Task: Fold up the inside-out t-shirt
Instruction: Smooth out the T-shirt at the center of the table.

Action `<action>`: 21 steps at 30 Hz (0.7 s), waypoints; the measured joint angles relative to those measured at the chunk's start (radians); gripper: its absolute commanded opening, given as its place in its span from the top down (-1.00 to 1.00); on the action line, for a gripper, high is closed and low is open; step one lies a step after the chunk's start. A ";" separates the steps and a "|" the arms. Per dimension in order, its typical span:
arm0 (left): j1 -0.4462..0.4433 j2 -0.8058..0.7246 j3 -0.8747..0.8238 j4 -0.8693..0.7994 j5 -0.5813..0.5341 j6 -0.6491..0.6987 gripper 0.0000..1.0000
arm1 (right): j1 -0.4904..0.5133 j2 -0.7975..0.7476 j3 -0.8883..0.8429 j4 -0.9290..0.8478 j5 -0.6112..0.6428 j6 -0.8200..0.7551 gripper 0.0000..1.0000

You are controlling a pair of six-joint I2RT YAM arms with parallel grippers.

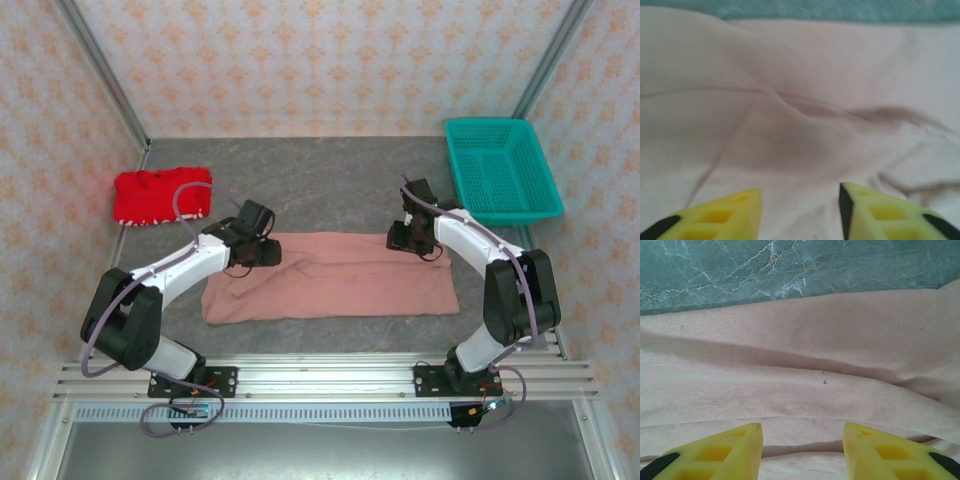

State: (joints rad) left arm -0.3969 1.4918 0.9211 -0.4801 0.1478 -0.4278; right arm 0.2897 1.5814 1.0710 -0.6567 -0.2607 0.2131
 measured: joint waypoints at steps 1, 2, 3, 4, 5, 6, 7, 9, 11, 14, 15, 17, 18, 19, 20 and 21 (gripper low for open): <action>0.018 0.028 0.017 0.005 -0.001 0.002 0.01 | 0.001 0.000 0.000 0.000 0.000 0.000 0.07; 0.029 0.059 0.036 0.009 -0.003 0.004 0.01 | 0.002 0.000 0.000 0.000 0.000 0.000 0.07; 0.036 0.097 0.061 0.017 -0.003 0.007 0.02 | 0.002 0.000 0.000 0.000 0.000 0.000 0.07; 0.039 0.133 0.081 0.026 -0.003 0.008 0.04 | 0.002 0.000 0.000 0.000 -0.001 0.000 0.06; 0.040 0.163 0.098 0.031 -0.001 0.010 0.09 | 0.002 0.000 0.000 0.000 -0.001 0.000 0.06; 0.040 0.193 0.116 0.034 0.001 0.011 0.17 | 0.002 0.000 0.000 0.000 -0.001 0.000 0.05; 0.040 0.219 0.132 0.035 0.001 0.016 0.25 | 0.002 0.000 0.000 0.000 -0.001 0.000 0.05; 0.040 0.253 0.154 0.035 0.002 0.025 0.45 | 0.002 0.000 0.000 -0.001 -0.001 0.000 0.04; 0.040 0.266 0.165 0.035 0.005 0.032 0.61 | 0.002 0.000 0.000 0.000 0.001 0.000 0.04; 0.040 0.265 0.167 0.035 0.008 0.038 0.81 | 0.002 0.000 0.000 0.000 0.002 0.000 0.04; 0.040 0.265 0.167 0.034 0.009 0.038 0.85 | 0.002 0.000 0.000 0.000 0.002 0.000 0.04; 0.040 0.265 0.167 0.033 0.008 0.037 0.90 | 0.002 0.000 0.000 0.000 0.002 0.000 0.04; 0.040 0.264 0.167 0.031 0.008 0.037 0.91 | 0.002 0.000 0.000 0.000 0.002 0.000 0.04; 0.040 0.262 0.167 0.030 0.008 0.037 0.91 | 0.002 0.000 0.000 0.000 0.002 0.000 0.04; 0.040 0.257 0.167 0.027 0.008 0.037 0.90 | 0.002 0.000 0.000 0.000 0.002 0.000 0.04; 0.040 0.249 0.166 0.023 0.008 0.037 0.90 | 0.002 0.000 0.000 0.000 0.002 0.000 0.04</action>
State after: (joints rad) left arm -0.3573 1.7405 1.0874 -0.4568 0.1558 -0.3908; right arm 0.2920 1.5814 1.0710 -0.6571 -0.2592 0.2131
